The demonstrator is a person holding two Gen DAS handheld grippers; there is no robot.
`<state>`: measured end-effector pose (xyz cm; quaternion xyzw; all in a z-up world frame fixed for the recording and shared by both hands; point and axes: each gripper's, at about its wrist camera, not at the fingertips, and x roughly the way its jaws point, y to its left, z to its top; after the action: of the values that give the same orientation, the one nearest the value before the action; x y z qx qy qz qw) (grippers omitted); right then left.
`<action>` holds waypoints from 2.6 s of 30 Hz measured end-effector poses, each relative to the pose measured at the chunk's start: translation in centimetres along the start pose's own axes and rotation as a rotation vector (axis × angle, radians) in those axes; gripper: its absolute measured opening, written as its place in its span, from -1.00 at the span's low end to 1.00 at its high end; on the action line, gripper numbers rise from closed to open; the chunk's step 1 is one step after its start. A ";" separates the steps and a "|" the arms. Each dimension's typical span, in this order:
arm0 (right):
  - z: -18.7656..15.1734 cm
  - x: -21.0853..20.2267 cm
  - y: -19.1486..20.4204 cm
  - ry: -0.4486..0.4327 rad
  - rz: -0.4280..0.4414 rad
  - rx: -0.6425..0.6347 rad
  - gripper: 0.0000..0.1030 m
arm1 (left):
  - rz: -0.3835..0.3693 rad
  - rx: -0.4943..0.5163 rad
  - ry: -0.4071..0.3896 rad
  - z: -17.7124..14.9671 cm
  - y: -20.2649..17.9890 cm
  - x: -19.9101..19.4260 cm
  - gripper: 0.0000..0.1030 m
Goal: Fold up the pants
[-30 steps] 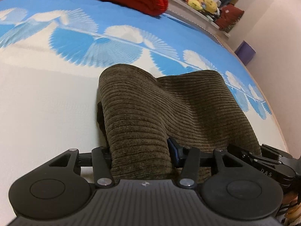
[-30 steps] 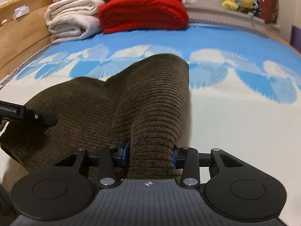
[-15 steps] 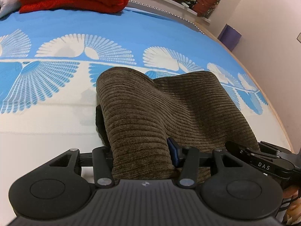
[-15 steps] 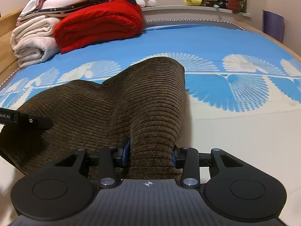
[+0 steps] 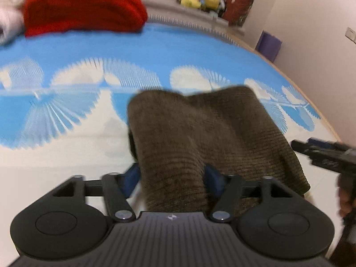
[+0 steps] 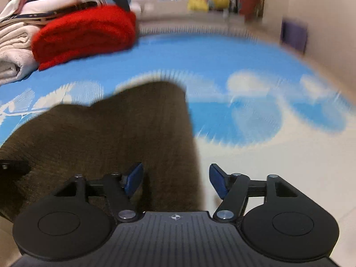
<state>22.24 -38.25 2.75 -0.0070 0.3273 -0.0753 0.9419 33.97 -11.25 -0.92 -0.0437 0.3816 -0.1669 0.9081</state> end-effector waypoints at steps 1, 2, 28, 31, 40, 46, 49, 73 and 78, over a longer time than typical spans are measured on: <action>0.0 -1.2 0.2 -0.031 0.024 -0.014 0.41 | 0.027 0.035 -0.019 -0.1 -0.3 -0.4 0.54; -0.1 -1.9 0.6 -0.030 0.064 -0.028 0.41 | 0.055 0.077 -0.011 -0.3 -0.7 -0.3 0.54; -4.8 -6.2 5.2 0.048 0.000 -0.104 0.77 | 0.198 0.093 0.011 -6.8 -2.7 -9.1 0.99; -7.0 -9.7 5.5 0.012 -0.046 -0.022 0.89 | 0.165 0.081 0.006 -9.7 -2.9 -11.7 0.99; -11.5 -13.2 8.4 -0.061 -0.177 0.079 0.91 | 0.080 0.100 0.029 -13.9 -2.8 -11.5 0.99; -11.8 -10.6 8.9 0.025 -0.210 0.068 0.91 | 0.120 0.138 -0.010 -13.4 -2.9 -11.2 0.99; -11.9 -9.9 9.1 0.042 -0.198 0.065 0.91 | 0.127 0.135 -0.009 -13.0 -2.9 -11.0 0.99; -12.6 -9.6 9.4 0.056 -0.193 -0.008 0.91 | 0.134 0.128 0.031 -12.7 -3.1 -9.2 0.99; -12.6 -9.5 9.5 0.059 -0.189 -0.014 0.91 | 0.138 0.131 0.028 -12.7 -3.1 -9.3 0.99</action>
<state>8.40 -26.98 -1.90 -0.0425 0.3531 -0.1619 0.9205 18.05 -10.44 -2.92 0.0443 0.3845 -0.1292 0.9130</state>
